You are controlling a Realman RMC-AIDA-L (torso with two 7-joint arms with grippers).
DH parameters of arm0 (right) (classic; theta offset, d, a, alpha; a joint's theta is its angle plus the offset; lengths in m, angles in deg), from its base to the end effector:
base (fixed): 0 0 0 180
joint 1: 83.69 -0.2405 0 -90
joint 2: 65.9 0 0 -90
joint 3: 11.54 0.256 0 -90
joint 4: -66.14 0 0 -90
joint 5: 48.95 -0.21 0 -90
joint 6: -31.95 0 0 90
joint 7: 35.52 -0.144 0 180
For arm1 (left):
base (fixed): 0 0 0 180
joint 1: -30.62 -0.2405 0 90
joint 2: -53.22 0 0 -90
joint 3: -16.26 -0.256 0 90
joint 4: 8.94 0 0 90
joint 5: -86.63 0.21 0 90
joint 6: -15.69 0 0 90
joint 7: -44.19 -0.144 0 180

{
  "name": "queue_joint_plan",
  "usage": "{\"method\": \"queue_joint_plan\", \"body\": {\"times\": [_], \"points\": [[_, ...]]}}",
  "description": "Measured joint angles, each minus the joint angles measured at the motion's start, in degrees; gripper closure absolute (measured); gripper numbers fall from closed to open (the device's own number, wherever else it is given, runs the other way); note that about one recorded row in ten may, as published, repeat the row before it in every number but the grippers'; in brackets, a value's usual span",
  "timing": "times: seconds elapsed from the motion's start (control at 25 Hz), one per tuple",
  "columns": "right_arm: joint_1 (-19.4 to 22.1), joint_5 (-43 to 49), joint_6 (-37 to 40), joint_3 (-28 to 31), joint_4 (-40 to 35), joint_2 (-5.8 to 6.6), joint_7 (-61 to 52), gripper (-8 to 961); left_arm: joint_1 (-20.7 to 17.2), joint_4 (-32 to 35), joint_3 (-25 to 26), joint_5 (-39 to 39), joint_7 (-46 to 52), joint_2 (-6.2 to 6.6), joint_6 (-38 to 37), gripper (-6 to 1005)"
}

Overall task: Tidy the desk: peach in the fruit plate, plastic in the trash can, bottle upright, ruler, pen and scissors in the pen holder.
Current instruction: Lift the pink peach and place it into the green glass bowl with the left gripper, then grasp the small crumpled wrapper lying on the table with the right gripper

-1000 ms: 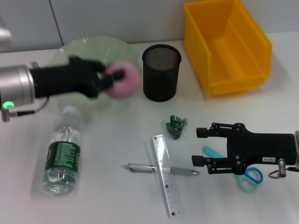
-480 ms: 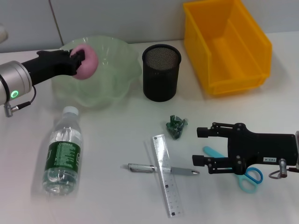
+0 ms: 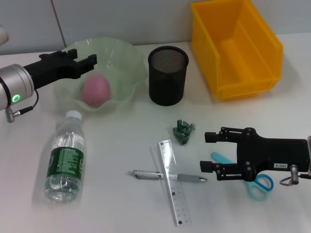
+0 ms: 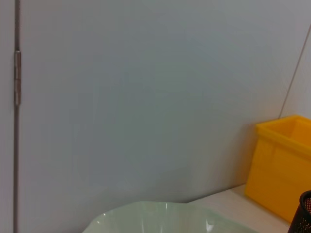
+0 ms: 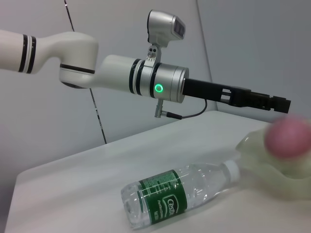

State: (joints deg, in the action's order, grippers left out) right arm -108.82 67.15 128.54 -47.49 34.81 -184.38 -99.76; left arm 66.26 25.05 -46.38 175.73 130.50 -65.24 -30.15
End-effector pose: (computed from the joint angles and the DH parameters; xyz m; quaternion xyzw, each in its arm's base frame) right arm 0.2892 0.2809 -0.0089 -0.9420 0.1662 0.2704 0.1088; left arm -0.2435 0.4241 -0.0137 -0.8610 -0.3069 -0.2182 0.3417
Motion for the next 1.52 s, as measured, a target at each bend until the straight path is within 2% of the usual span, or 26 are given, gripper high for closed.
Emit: {"method": "queue_joint_plan", "body": {"times": [0.16, 0.24, 0.32, 0.36, 0.4, 0.52, 0.68, 0.76, 0.92, 1.08, 1.2, 1.24, 1.28, 1.32, 1.52], "points": [[0.0, 0.0, 0.0, 0.0, 0.0, 0.00, 0.0, 196, -0.1, 0.0, 0.0, -0.2, 0.1, -0.02, -0.6, 413], [0.0, 0.0, 0.0, 0.0, 0.0, 0.00, 0.0, 196, -0.4, 0.6, 0.7, -0.4, 0.9, 0.00, -3.7, 332], [0.0, 0.0, 0.0, 0.0, 0.0, 0.10, 0.0, 196, -1.0, 1.6, 1.8, -0.6, 2.7, 0.49, -11.1, 271], [0.0, 0.0, 0.0, 0.1, 0.0, 0.16, 0.0, 196, -1.6, 2.4, 2.7, -0.6, 3.7, 1.07, -17.8, 251], [0.0, 0.0, 0.0, 0.2, -0.1, 0.19, 0.0, 197, -1.9, 2.7, 3.0, -0.6, 4.0, 1.32, -20.4, 231], [0.0, 0.0, -0.1, 0.8, -0.3, 0.22, 0.0, 197, -4.1, 3.6, 4.0, -0.4, 4.1, 2.95, -33.9, 172], [0.0, 0.0, 0.0, 1.6, -0.3, 0.48, 0.0, 198, -7.2, 3.3, 3.4, 1.6, 2.1, 3.96, -42.5, 132], [0.0, 0.0, 0.0, 1.6, -0.3, 0.53, 0.0, 198, -8.6, 2.9, 3.1, 4.1, -0.7, 3.87, -45.6, 132], [-0.3, 0.1, 0.0, 1.4, -1.0, 0.67, -0.6, 199, -10.9, 2.6, 3.4, 9.0, -7.4, 2.24, -47.1, 132], [-1.3, 0.1, 2.0, 1.0, -9.3, -0.11, -8.7, 200, -11.7, 2.8, 3.7, 11.0, -10.6, 1.34, -47.0, 132], [-4.7, 0.8, 2.7, -1.0, -19.0, -0.23, -24.7, 200, -11.7, 2.7, 3.7, 11.3, -10.8, 1.33, -47.0, 133], [-5.8, 1.3, 2.7, -1.8, -20.9, 0.03, -28.8, 200, -11.6, 2.7, 3.7, 11.3, -10.8, 1.38, -47.0, 133], [-9.7, 3.9, 2.7, -4.8, -24.9, 0.96, -38.4, 200, -11.6, 2.7, 3.7, 11.3, -10.9, 1.40, -47.1, 133], [-9.7, 3.9, 2.7, -4.8, -24.9, 0.96, -38.4, 201, -11.6, 2.7, 3.7, 11.4, -11.0, 1.39, -47.1, 133], [-19.5, 14.4, 1.0, -10.3, -26.7, 1.62, -51.1, 202, -11.4, 3.0, 3.6, 11.5, -11.5, 1.27, -47.1, 133]]}}
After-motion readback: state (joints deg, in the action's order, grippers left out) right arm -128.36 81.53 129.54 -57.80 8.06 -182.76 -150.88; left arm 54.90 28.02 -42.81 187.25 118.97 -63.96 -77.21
